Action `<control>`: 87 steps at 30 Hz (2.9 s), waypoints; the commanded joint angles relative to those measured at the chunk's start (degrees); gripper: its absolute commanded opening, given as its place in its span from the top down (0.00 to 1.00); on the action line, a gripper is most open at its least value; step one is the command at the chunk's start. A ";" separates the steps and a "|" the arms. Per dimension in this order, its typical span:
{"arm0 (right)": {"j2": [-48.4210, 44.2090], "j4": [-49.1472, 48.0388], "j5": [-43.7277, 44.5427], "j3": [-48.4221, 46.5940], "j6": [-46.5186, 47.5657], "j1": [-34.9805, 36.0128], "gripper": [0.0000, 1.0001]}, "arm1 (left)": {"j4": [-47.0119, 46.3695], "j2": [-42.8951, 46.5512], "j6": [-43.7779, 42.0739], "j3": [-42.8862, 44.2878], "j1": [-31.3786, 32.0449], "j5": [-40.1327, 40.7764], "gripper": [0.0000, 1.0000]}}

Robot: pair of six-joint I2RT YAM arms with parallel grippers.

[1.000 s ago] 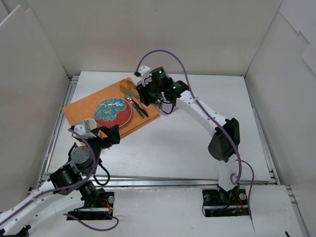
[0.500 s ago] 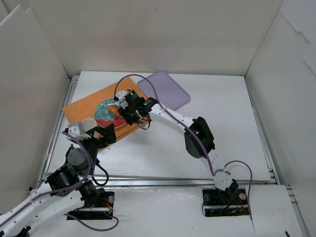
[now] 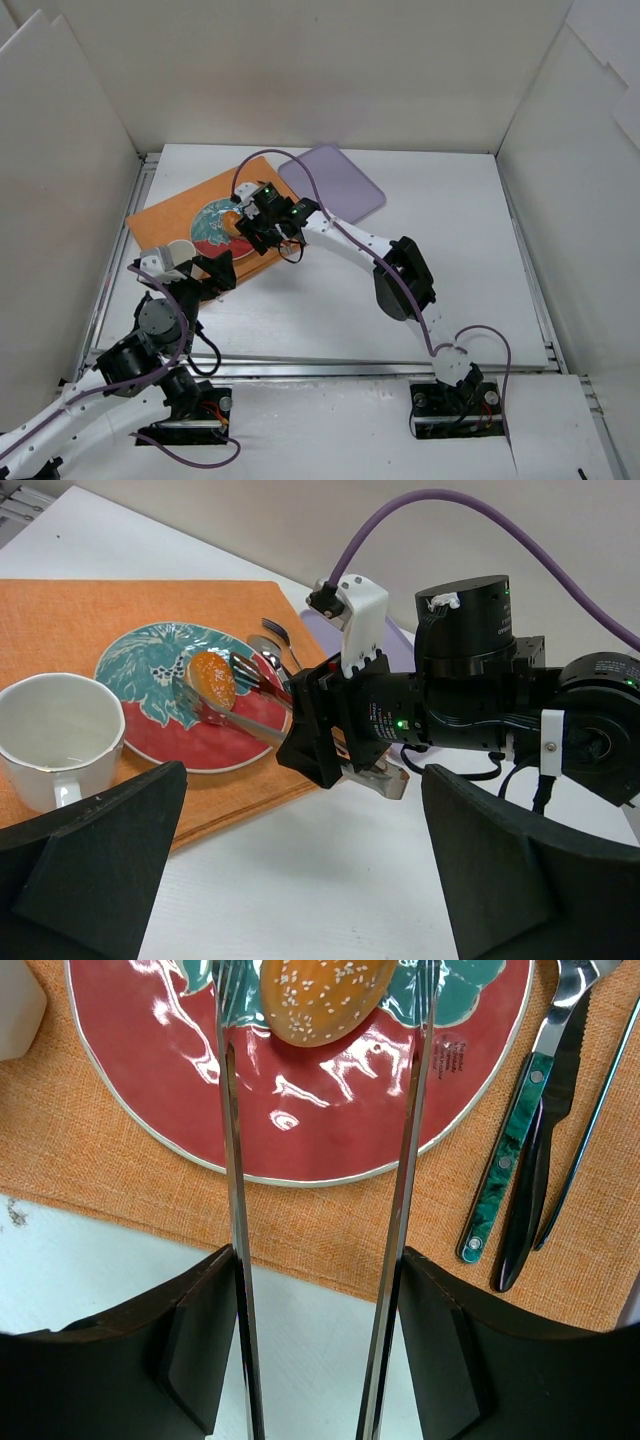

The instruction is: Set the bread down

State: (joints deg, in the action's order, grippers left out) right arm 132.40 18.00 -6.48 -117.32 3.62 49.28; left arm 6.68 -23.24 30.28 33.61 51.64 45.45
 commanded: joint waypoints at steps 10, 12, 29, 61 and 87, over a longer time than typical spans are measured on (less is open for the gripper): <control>-13.30 -5.43 2.61 5.42 1.66 1.43 0.43 | -2.72 -2.42 -0.22 1.02 -0.22 0.25 0.00; -16.20 -6.22 3.14 8.06 1.66 1.44 0.43 | -3.07 -2.33 -0.31 0.94 -0.22 0.08 0.00; -54.08 -11.22 14.56 56.91 -13.89 4.69 0.45 | -5.62 -1.81 -1.28 -0.64 -0.22 -1.86 0.00; -39.68 -18.35 9.46 67.32 -12.76 -0.49 0.21 | -6.24 -0.49 -1.81 -1.09 -0.22 -4.06 0.00; -60.82 0.45 14.79 50.97 -8.43 1.52 0.02 | -6.24 -2.50 -2.42 -0.91 -0.22 -3.70 0.00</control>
State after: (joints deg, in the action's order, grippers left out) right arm 79.42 13.69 2.24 -61.43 -2.79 50.28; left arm 3.95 -23.73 28.88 31.55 51.64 41.80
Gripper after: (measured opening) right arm 0.979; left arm 0.996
